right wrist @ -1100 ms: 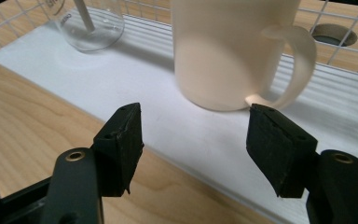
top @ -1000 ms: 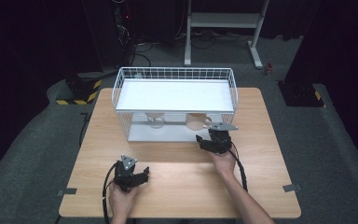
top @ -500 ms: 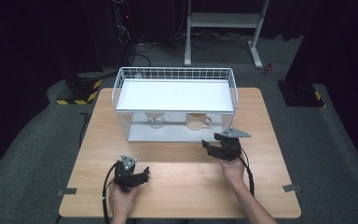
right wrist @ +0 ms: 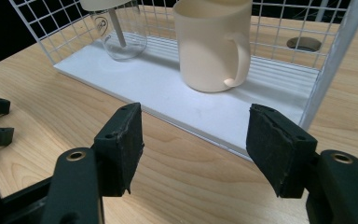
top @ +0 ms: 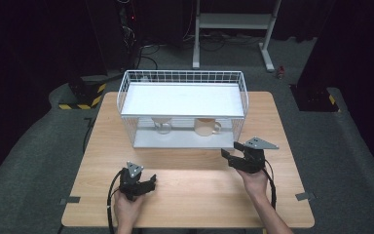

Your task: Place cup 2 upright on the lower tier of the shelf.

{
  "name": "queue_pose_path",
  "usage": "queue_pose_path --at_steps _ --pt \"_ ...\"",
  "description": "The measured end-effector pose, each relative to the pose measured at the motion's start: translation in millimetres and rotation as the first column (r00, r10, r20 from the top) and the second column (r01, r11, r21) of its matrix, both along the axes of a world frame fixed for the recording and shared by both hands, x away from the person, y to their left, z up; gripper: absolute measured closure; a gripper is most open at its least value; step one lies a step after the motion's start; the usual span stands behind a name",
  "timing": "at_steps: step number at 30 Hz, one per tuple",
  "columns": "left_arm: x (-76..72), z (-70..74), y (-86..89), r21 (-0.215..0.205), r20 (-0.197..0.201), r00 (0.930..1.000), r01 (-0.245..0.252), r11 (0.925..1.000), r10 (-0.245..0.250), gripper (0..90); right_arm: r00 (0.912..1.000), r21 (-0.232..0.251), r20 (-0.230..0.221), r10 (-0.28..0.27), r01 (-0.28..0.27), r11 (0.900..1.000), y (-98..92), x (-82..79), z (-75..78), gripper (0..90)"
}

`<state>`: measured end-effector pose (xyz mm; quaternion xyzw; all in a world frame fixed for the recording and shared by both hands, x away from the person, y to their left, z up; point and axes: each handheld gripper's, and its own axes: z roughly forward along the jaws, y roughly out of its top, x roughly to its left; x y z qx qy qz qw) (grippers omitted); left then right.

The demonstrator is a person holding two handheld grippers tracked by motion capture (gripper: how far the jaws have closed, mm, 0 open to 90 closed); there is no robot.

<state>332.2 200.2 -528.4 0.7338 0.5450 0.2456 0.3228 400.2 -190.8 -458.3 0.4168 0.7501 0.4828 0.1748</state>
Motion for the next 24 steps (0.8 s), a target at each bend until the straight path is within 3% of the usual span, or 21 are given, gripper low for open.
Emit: queue_pose_path --at_steps 11,24 --pt "0.0 -0.1 0.0 0.0 0.001 1.0 -0.001 1.0 0.001 21.8 1.0 0.012 0.008 -0.005 0.005 1.0 -21.8 -15.8 -2.9 36.5" --pt "0.1 0.0 -0.3 0.0 0.0 1.0 -0.003 1.0 0.003 21.8 0.9964 -0.003 -0.016 -0.084 0.084 0.996 -58.5 -29.9 -18.1 37.2"
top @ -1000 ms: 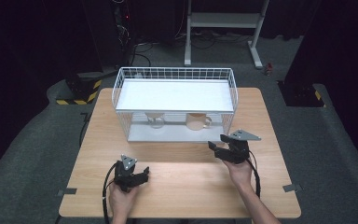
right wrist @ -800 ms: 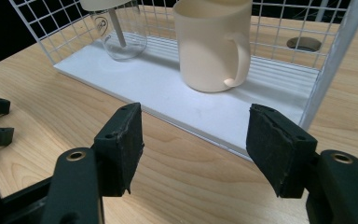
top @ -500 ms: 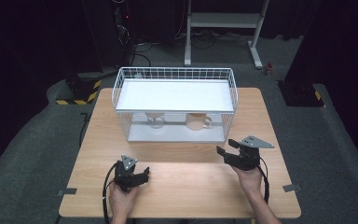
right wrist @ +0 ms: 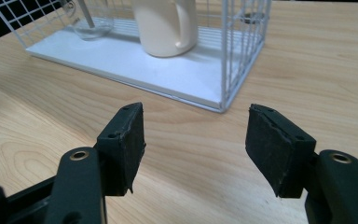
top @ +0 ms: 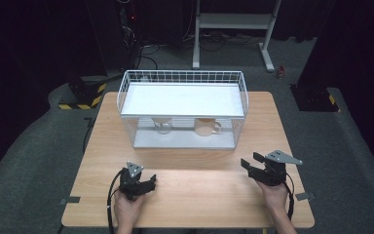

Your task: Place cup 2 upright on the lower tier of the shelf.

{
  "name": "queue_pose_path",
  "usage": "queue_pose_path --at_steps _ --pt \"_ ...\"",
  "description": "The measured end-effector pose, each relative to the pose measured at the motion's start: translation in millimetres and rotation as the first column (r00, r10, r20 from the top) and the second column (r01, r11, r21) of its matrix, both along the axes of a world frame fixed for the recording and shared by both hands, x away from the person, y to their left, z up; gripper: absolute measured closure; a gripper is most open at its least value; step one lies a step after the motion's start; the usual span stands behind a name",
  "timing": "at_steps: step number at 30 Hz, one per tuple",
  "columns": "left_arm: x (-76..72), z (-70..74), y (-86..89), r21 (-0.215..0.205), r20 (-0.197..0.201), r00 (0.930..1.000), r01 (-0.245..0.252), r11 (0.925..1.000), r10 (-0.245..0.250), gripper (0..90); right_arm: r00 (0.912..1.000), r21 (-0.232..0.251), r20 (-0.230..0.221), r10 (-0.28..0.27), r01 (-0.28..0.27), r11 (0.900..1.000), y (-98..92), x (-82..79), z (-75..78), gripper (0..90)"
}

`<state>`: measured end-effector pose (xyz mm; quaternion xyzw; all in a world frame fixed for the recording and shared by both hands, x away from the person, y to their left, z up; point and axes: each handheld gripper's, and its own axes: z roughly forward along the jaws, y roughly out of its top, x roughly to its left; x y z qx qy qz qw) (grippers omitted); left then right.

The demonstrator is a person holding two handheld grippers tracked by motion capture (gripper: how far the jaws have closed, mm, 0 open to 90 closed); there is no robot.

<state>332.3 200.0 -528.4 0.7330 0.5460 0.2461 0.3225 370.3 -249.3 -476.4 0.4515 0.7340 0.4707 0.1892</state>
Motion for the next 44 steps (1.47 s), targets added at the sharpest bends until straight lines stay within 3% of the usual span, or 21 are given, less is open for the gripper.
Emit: queue_pose_path --at_steps 19,25,32,44 --pt "0.0 0.0 0.0 0.0 0.0 1.0 0.0 1.0 0.0 21.8 0.993 -0.108 -0.086 -0.08 0.071 0.992 -22.7 2.4 -33.9 36.8" --pt "0.0 0.0 0.0 0.0 0.0 1.0 0.0 1.0 0.0 21.8 0.9905 -0.181 -0.091 -0.103 0.085 0.98 -22.4 5.7 -42.3 35.3" --pt "-0.1 0.0 0.0 0.0 0.0 1.0 0.0 1.0 0.0 21.8 0.9862 -0.271 -0.115 -0.119 0.084 0.959 -18.0 9.5 -46.5 32.7" --pt "-0.1 0.0 0.0 0.0 0.0 1.0 0.0 1.0 0.0 21.9 0.986 -0.264 -0.122 -0.114 0.079 0.961 -18.6 11.2 -46.7 31.7"
